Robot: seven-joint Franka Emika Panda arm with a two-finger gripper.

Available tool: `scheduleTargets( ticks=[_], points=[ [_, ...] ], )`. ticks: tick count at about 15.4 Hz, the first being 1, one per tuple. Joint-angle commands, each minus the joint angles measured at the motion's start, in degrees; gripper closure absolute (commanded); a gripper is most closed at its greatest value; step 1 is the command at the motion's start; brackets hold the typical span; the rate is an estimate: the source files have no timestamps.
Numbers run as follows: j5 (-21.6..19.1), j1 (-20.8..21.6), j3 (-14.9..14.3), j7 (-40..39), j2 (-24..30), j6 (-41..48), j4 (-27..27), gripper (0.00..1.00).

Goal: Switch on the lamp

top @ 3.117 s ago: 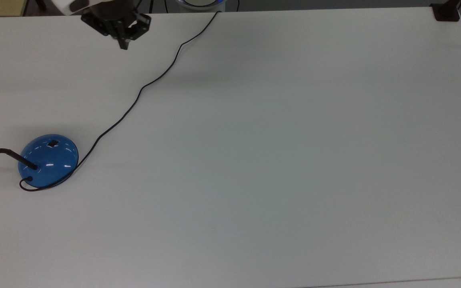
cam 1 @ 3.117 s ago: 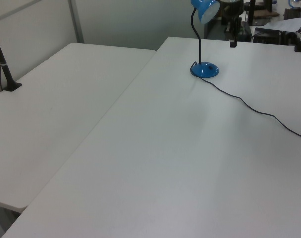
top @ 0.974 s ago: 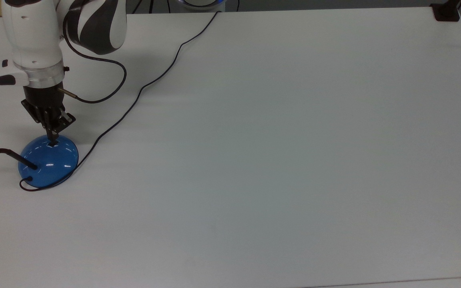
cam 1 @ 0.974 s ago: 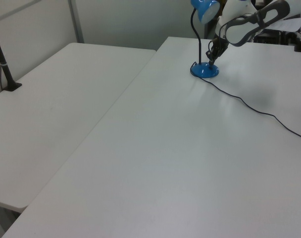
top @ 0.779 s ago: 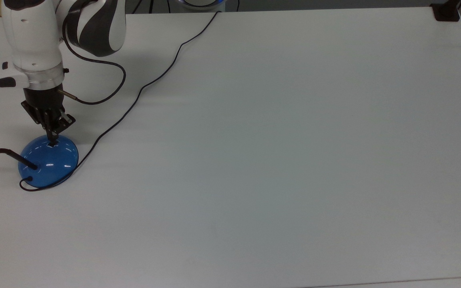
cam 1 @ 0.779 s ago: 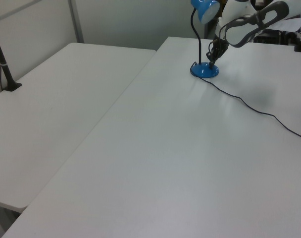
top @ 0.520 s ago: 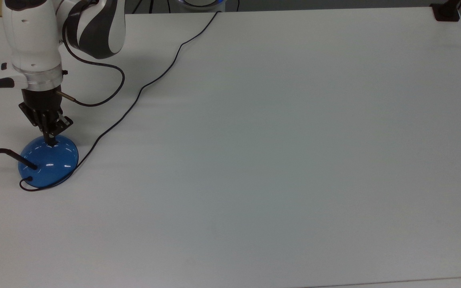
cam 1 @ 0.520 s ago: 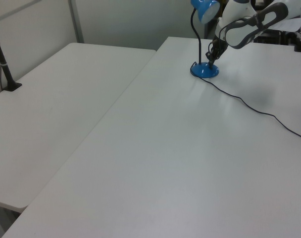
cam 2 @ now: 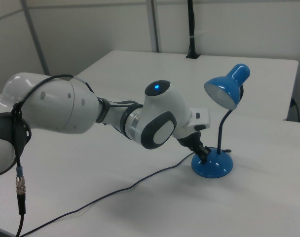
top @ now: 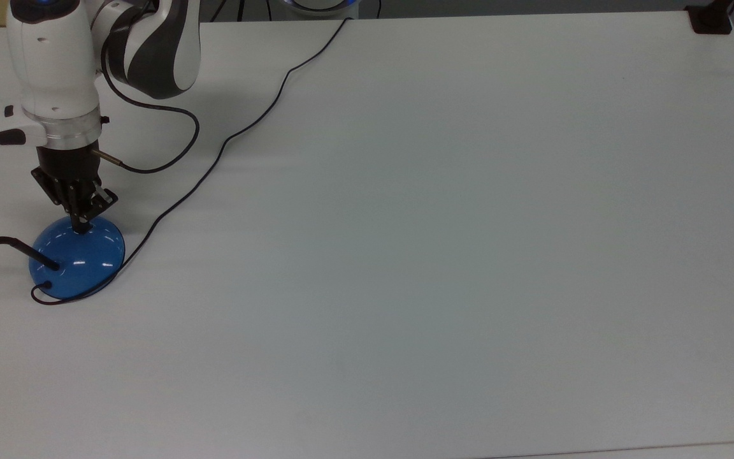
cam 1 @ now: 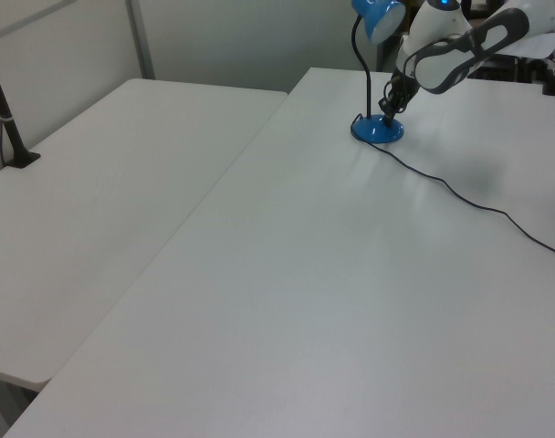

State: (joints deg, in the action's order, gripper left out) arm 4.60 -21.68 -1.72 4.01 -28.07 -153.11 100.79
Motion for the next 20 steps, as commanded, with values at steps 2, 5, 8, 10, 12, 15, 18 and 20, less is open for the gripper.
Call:
scheduleTargets(
  ticks=[2,5,8,10,12,15,18,20],
  points=[
    [-0.1,0.5,-0.7,-1.3,-1.5,-1.2,-0.5,1.00],
    [-0.4,0.2,-0.7,-1.2,-3.0,-1.6,-3.3,1.00],
    [-0.1,0.1,-0.7,-1.3,-3.7,-1.6,-3.4,1.00],
    [0.1,0.1,-0.7,-1.3,-3.7,-1.6,-3.6,1.00],
    [-0.1,-0.2,-0.7,-2.5,-3.1,-1.5,-3.6,1.00],
    [0.0,-0.2,-0.4,-3.5,1.7,2.6,-1.6,1.00],
    [0.0,1.1,1.6,-3.5,7.5,14.3,-0.7,1.00],
    [0.0,2.7,3.6,-3.0,10.6,21.8,-0.7,1.00]
  ],
)
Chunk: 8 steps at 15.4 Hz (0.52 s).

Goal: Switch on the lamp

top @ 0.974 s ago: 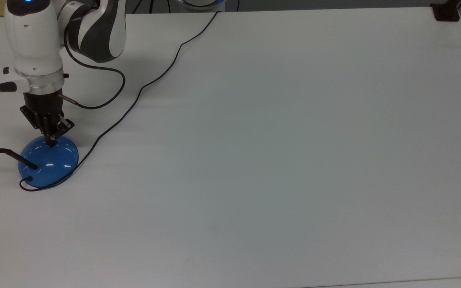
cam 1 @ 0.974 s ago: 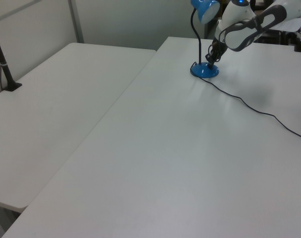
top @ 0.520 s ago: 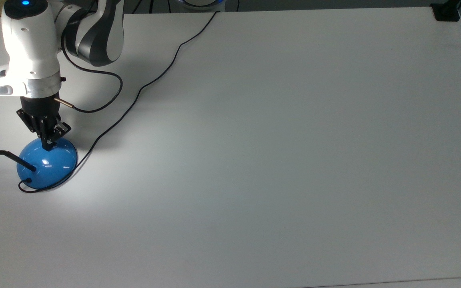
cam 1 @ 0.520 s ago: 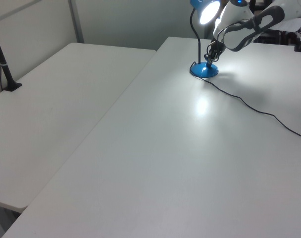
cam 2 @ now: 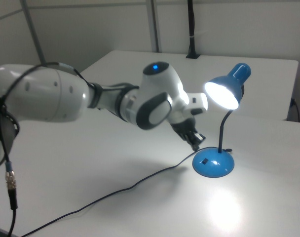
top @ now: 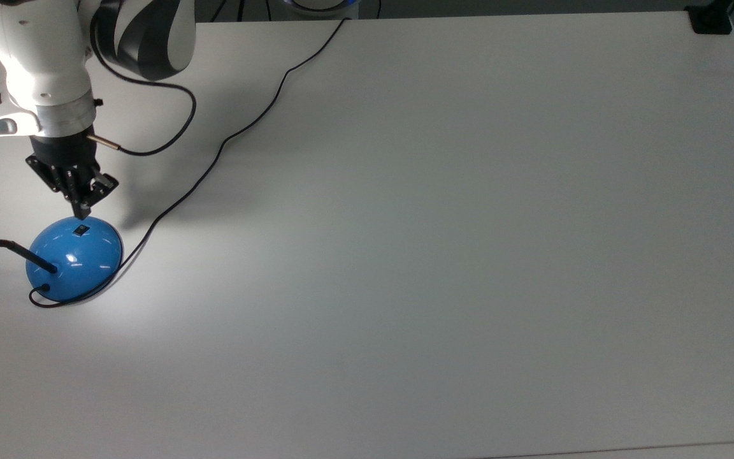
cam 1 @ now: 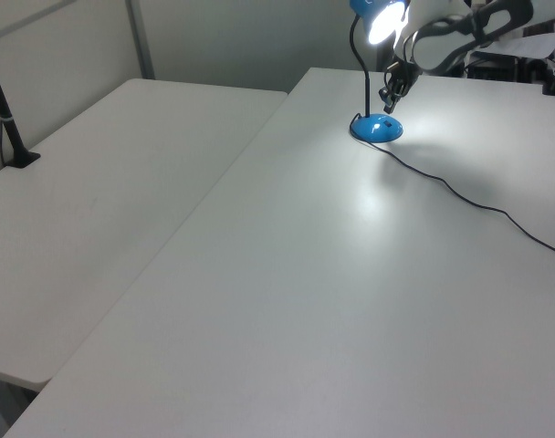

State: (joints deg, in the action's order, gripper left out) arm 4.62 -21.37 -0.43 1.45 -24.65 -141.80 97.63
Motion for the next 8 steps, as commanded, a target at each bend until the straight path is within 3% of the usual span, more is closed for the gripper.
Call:
scheduleTargets(
  ticks=[1,8],
  points=[
    [-0.1,4.0,2.5,-0.4,8.5,13.4,2.3,1.00],
    [0.5,15.7,2.5,-1.3,17.5,35.3,-0.6,1.00]
  ],
)
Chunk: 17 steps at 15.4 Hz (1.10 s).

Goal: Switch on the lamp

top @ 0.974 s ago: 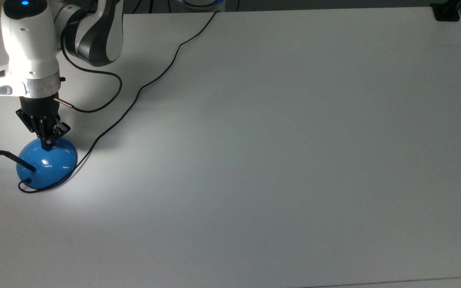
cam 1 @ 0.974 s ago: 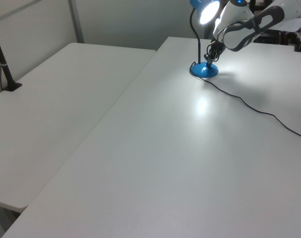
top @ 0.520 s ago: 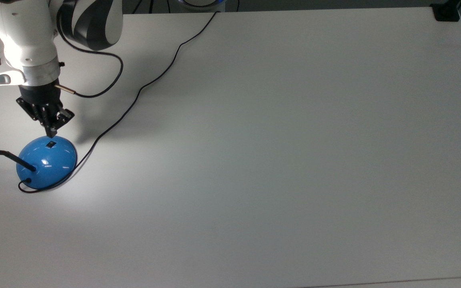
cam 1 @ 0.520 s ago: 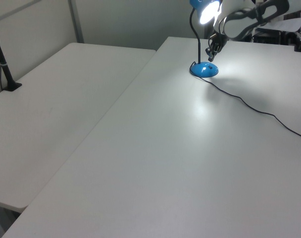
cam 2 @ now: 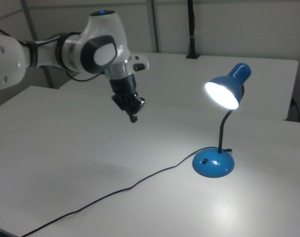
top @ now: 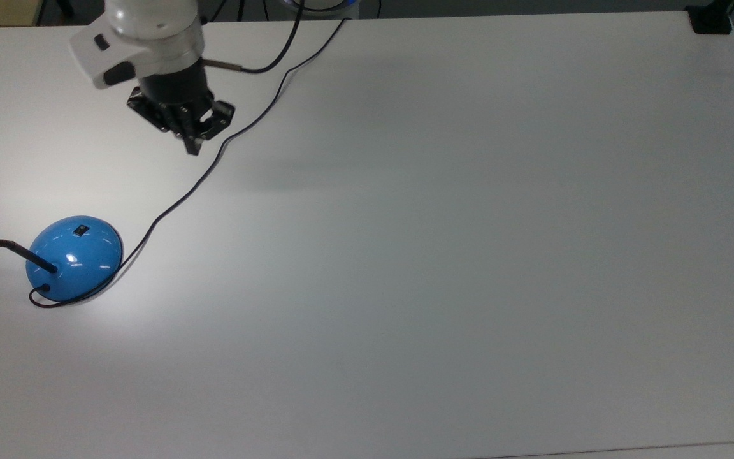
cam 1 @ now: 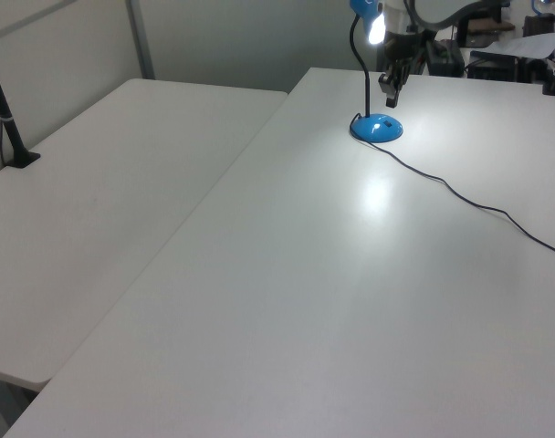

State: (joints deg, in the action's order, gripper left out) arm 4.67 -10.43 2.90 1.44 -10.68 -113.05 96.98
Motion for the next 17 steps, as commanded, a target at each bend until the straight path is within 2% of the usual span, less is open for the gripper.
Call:
scheduleTargets(
  ticks=[1,6,7,8,9,10,11,17],
  points=[
    [0.4,6.1,-0.8,-1.3,4.4,7.9,0.1,1.00],
    [0.3,12.2,-1.8,-1.2,7.8,14.4,-0.3,1.00],
    [0.3,12.4,-1.8,-0.8,8.3,14.9,-0.2,0.92],
    [0.3,12.4,-1.8,-0.7,8.4,15.0,-0.2,0.67],
    [0.2,12.2,-1.8,-0.9,8.4,15.0,-0.2,0.47],
    [0.2,12.0,-1.7,-0.9,8.4,14.6,-0.2,0.34],
    [0.1,11.8,-1.8,-0.6,8.3,14.3,-0.2,0.00],
    [0.2,10.9,-1.8,-0.4,8.5,14.2,-0.3,0.00]
  ],
)
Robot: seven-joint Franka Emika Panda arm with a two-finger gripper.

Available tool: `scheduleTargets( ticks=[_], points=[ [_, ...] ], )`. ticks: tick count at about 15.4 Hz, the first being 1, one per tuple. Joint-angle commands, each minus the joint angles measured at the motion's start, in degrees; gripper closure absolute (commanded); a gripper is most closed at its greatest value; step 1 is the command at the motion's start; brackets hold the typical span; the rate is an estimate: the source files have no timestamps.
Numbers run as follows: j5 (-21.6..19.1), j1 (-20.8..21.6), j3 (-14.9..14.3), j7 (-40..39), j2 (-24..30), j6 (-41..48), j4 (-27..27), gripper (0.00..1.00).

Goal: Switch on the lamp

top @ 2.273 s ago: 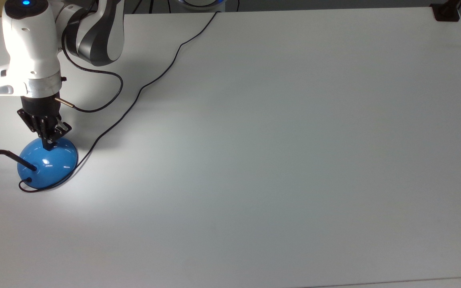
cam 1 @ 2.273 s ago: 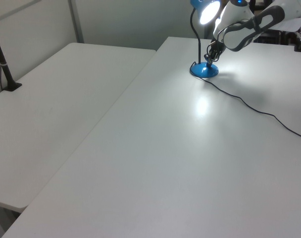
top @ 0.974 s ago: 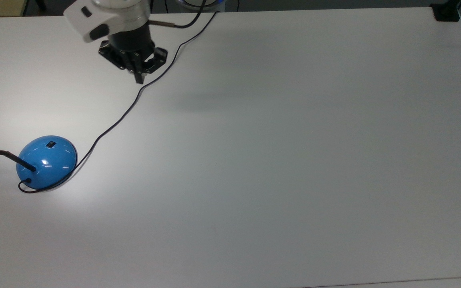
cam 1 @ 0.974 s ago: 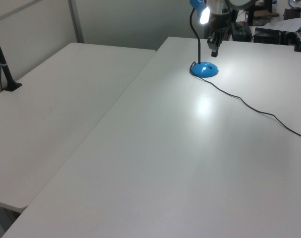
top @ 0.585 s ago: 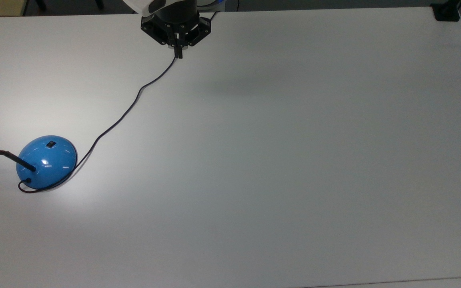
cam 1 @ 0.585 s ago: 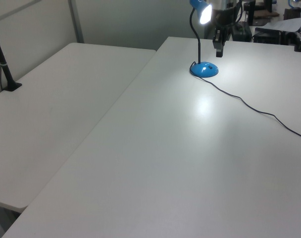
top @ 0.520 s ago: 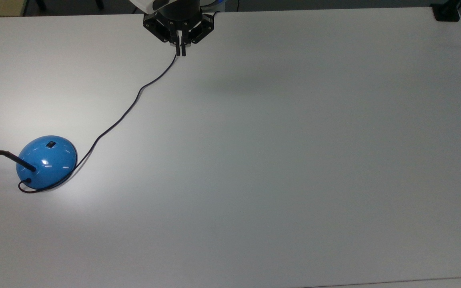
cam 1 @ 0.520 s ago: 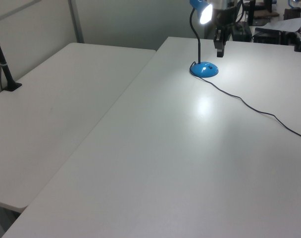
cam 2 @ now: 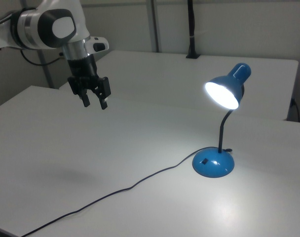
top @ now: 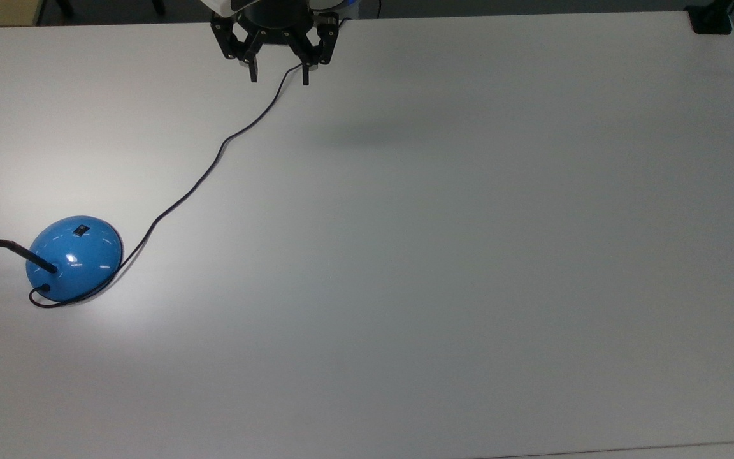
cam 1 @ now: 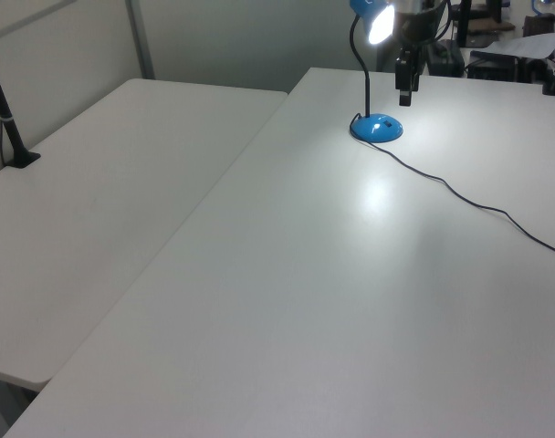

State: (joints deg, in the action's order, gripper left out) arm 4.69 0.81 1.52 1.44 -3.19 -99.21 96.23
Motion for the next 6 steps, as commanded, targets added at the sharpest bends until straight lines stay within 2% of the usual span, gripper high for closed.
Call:
scheduleTargets(
  ticks=[1,6],
  points=[
    [0.1,-0.5,-0.4,-0.4,1.2,0.3,0.4,0.00],
    [0.2,-1.2,-0.5,-0.5,1.2,0.7,-1.0,0.00]
  ],
)
